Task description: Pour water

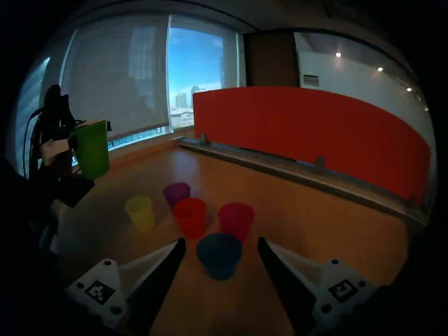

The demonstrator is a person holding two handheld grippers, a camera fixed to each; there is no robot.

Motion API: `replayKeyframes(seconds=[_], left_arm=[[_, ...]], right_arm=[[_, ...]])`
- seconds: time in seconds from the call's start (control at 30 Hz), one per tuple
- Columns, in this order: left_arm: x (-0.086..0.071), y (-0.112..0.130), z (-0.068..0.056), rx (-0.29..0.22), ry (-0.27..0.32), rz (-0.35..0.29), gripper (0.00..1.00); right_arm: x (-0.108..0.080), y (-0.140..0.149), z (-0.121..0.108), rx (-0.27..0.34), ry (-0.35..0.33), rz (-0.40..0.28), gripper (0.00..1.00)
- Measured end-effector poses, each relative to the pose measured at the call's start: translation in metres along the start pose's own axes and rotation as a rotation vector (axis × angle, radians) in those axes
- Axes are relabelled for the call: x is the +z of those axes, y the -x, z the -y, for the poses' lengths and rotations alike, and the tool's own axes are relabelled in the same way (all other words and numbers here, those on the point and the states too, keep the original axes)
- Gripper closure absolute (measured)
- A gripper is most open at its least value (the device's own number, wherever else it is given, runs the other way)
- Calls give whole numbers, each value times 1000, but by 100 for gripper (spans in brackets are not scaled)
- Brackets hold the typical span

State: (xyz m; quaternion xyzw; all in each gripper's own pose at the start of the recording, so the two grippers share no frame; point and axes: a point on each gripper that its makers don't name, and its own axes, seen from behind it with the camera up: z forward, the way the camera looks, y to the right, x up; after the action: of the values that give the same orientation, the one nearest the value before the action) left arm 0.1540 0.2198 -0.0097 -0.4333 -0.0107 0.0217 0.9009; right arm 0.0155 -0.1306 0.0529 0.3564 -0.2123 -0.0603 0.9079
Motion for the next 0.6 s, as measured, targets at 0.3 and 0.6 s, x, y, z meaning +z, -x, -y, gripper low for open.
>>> replayKeyframes(seconds=[0.3,0.6], left_arm=[[-1,8,7,10,-19,17,11],[-2,21,14,16,-32,32,11]], right_arm=[[13,9,4,0,-20,26,1],[28,28,0,7,-18,62,1]])
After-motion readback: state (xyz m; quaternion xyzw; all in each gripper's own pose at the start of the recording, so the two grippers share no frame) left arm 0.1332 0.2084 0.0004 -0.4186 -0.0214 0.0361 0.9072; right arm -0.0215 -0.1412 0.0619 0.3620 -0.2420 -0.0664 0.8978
